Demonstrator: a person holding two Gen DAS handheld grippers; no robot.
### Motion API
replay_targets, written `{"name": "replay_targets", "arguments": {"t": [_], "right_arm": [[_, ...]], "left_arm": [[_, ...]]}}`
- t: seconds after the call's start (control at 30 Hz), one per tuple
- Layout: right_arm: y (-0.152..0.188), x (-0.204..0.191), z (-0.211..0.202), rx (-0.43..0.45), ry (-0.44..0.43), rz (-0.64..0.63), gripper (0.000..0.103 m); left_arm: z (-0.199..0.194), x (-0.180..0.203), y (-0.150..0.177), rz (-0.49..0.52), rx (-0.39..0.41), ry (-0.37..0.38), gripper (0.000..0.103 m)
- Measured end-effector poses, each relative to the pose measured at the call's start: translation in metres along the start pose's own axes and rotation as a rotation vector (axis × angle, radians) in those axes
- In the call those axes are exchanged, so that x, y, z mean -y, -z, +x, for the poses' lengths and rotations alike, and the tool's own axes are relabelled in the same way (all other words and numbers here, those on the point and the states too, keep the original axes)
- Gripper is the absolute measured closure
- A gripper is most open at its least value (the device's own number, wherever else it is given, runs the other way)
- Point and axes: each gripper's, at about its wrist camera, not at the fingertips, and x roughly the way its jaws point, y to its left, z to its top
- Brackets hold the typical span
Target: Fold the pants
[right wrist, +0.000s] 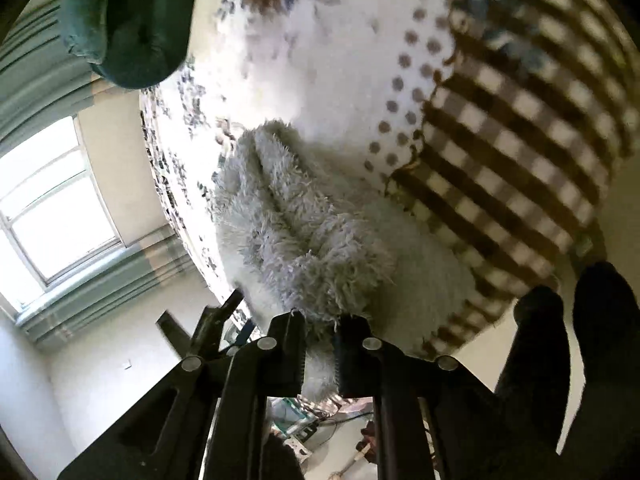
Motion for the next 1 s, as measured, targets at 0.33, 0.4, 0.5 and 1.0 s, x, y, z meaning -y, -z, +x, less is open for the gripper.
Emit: {"name": "replay_targets", "arguments": {"t": [0.33,0.4,0.5,1.0], "right_arm": [[-0.031,-0.015,0.002,0.014,0.323,-0.287,0.053],[-0.037,-0.038,-0.006,0.072,0.255,-0.330,0.039],[-0.064,-0.058,0.014,0.034,0.174,-0.321,0.033],[-0.118,-0.084,0.108,-0.036,0.444,-0.513,0.092]], "left_arm": [[-0.006,0.020,0.000,0.088,-0.007,0.024,0.014],[-0.008,0.023,-0.005,0.082,-0.002,0.038,0.014],[-0.003,0.030,-0.016,0.086,-0.001,0.051,0.014],[0.058,0.010,-0.036,-0.009,-0.151,0.140,0.011]]}}
